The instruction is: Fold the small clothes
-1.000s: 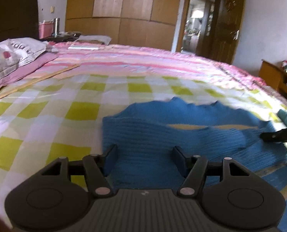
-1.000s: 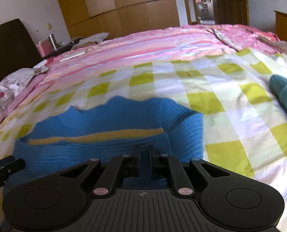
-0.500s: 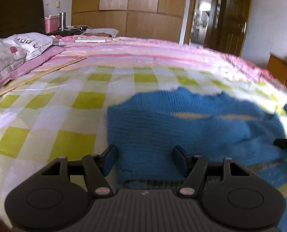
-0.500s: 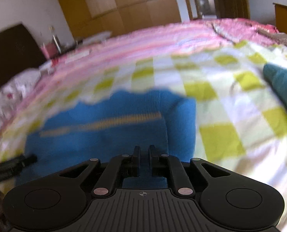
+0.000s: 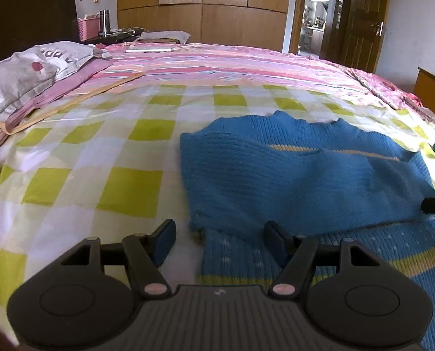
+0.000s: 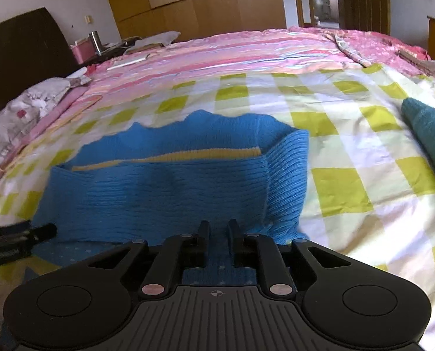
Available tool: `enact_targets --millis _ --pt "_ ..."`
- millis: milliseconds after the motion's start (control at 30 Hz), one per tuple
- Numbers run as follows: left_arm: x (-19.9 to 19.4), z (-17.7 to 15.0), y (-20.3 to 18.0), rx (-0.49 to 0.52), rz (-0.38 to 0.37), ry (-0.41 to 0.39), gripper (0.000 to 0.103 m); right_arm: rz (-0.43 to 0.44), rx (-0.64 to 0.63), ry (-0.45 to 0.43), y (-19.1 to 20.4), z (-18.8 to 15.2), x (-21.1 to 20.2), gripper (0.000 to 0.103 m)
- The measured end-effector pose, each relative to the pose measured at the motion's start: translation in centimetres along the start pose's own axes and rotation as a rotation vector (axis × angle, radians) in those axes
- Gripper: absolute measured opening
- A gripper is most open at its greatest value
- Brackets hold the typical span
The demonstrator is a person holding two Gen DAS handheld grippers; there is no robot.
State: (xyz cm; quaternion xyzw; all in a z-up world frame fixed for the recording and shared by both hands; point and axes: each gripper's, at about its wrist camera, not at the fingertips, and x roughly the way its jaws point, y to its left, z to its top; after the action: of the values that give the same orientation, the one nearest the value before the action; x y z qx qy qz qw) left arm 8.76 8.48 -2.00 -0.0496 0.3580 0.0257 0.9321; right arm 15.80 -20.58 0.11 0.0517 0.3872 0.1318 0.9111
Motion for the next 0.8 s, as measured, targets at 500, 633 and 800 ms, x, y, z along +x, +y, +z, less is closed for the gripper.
enact_targets --millis 500,633,800 --pt "-6.4 -3.9 -1.5 0.070 -0.020 0.038 0.071 0.053 -0.011 0.012 -0.2 -4.7 -7.9 0.018" --pt "-7.7 -5.0 -2.3 0.114 -0.019 0.051 0.071 0.053 0.001 0.016 -1.0 -6.2 -9.5 0.018" --pt "-9.1 -6.2 -2.9 0.142 -0.020 0.070 0.071 0.058 0.005 0.019 -1.5 -7.7 -11.1 0.018"
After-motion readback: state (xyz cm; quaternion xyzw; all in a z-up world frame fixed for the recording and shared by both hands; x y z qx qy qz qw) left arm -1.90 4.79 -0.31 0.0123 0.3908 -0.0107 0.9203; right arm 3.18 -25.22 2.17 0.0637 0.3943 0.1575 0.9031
